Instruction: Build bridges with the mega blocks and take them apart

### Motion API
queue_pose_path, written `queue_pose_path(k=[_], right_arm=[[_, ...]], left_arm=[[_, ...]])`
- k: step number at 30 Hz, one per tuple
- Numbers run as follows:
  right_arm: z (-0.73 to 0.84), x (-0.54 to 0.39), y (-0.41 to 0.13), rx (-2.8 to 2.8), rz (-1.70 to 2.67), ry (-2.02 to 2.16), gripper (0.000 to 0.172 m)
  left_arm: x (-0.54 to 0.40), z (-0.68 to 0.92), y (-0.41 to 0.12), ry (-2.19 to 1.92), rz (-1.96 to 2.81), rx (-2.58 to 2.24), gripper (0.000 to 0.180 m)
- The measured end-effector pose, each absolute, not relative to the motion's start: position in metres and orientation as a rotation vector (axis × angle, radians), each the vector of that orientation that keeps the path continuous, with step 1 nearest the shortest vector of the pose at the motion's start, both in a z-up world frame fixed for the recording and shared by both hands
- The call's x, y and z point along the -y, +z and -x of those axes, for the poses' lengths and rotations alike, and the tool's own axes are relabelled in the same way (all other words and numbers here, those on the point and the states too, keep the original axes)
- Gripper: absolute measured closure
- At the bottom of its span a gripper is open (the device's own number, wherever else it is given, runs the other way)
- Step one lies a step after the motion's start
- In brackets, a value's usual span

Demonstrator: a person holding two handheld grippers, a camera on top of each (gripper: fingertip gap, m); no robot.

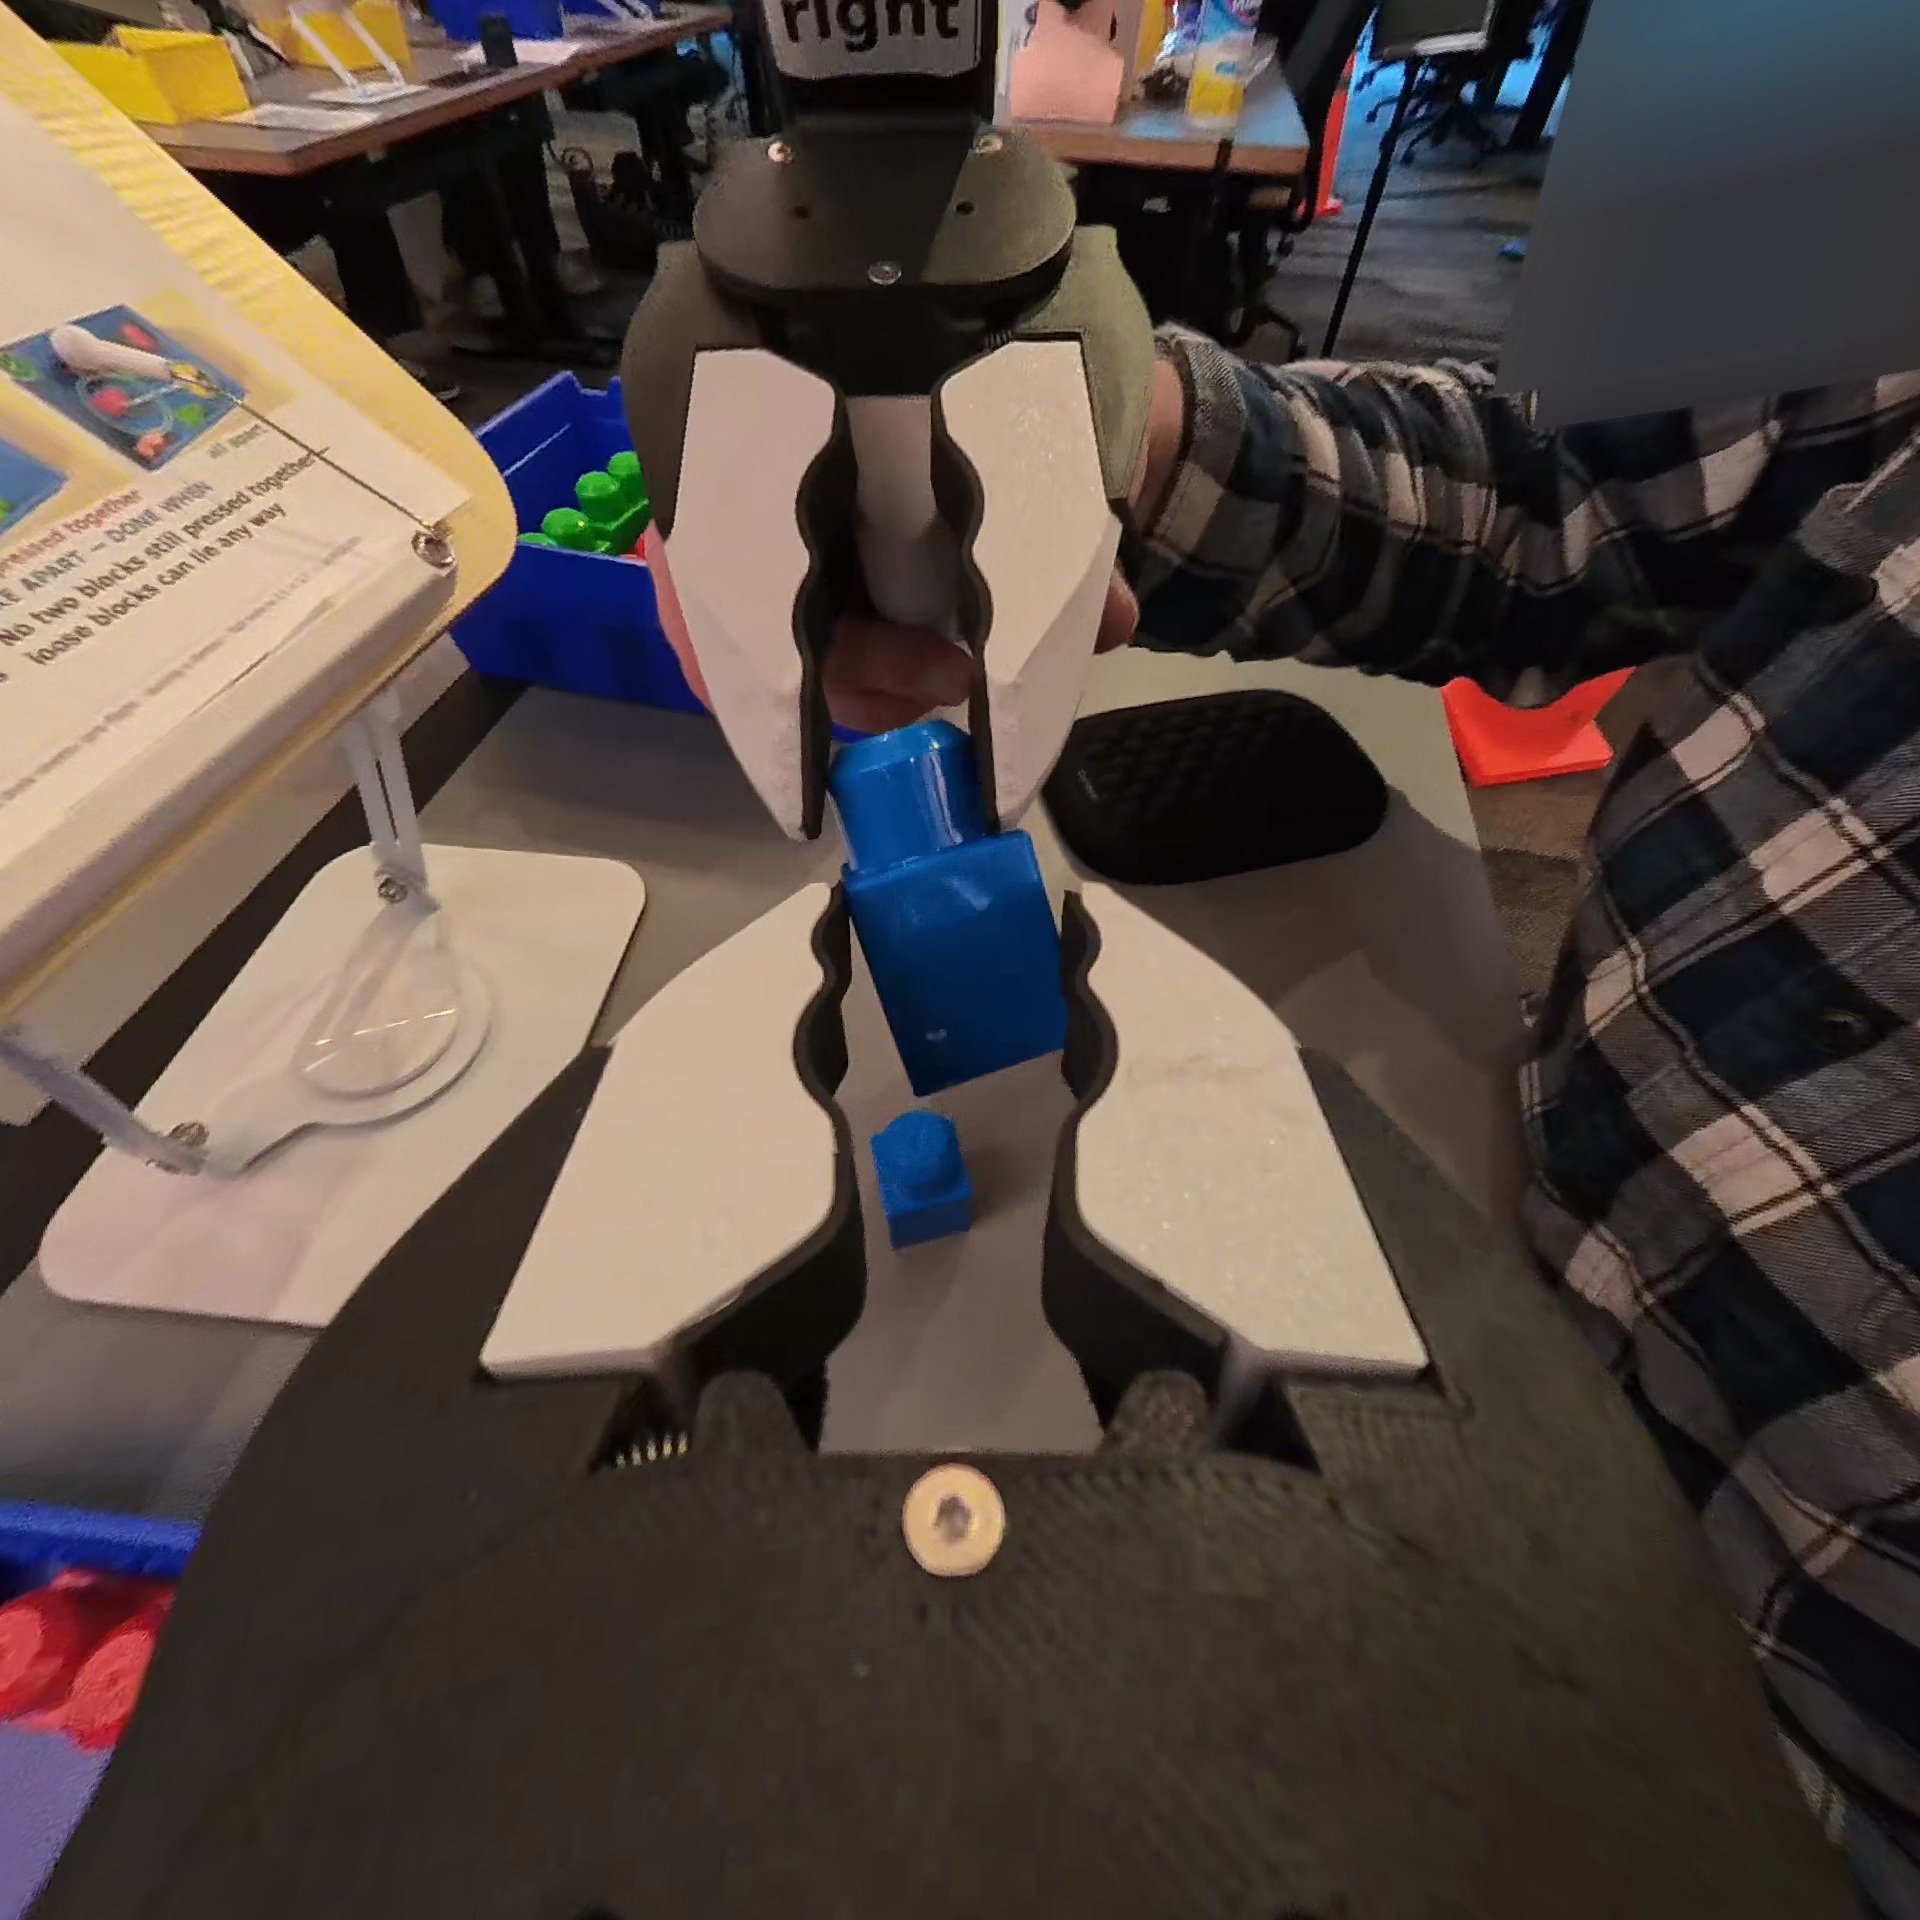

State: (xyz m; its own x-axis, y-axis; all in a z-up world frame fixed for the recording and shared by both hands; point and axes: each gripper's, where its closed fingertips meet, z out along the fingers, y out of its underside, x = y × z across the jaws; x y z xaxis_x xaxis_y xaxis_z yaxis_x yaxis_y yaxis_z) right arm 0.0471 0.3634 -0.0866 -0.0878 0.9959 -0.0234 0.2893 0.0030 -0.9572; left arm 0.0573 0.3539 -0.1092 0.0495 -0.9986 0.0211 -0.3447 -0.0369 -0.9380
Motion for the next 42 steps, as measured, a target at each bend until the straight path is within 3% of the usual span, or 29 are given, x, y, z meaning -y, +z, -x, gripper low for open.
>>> queue_pose_path(k=[3, 6, 13, 19, 21, 24, 42], right_arm=[[-0.056, -0.363, -0.082, 1.483, 1.389, 1.073, 0.146], [-0.078, -0.37, -0.092, 1.504, 1.446, 0.944, 0.146], [-0.109, -0.374, -0.204, 1.787, 1.61, 0.542, 0.146], [-0.1, -0.365, -0.253, 1.896, 1.629, 0.517, 0.145], [-0.095, -0.36, -0.257, 1.909, 1.627, 0.548, 0.144], [-0.094, -0.362, -0.257, 1.879, 1.639, 0.554, 0.129], [-0.106, -0.366, -0.226, 1.688, 1.574, 0.7, 0.138]], left_arm=[[-0.351, -0.062, -0.108, -1.081, 1.512, -1.379, 0.143], [-0.356, -0.052, -0.116, -1.036, 1.603, -1.365, 0.126], [-0.419, 0.023, -0.139, -0.605, 1.839, -1.206, 0.131], [-0.498, 0.073, -0.166, -0.326, 1.968, -1.177, 0.133], [-0.52, 0.076, -0.177, -0.28, 1.973, -1.256, 0.133], [-0.553, 0.081, -0.199, -0.149, 1.934, -1.443, 0.132], [-0.659, 0.101, -0.292, 0.073, 1.889, -1.98, 0.132]])
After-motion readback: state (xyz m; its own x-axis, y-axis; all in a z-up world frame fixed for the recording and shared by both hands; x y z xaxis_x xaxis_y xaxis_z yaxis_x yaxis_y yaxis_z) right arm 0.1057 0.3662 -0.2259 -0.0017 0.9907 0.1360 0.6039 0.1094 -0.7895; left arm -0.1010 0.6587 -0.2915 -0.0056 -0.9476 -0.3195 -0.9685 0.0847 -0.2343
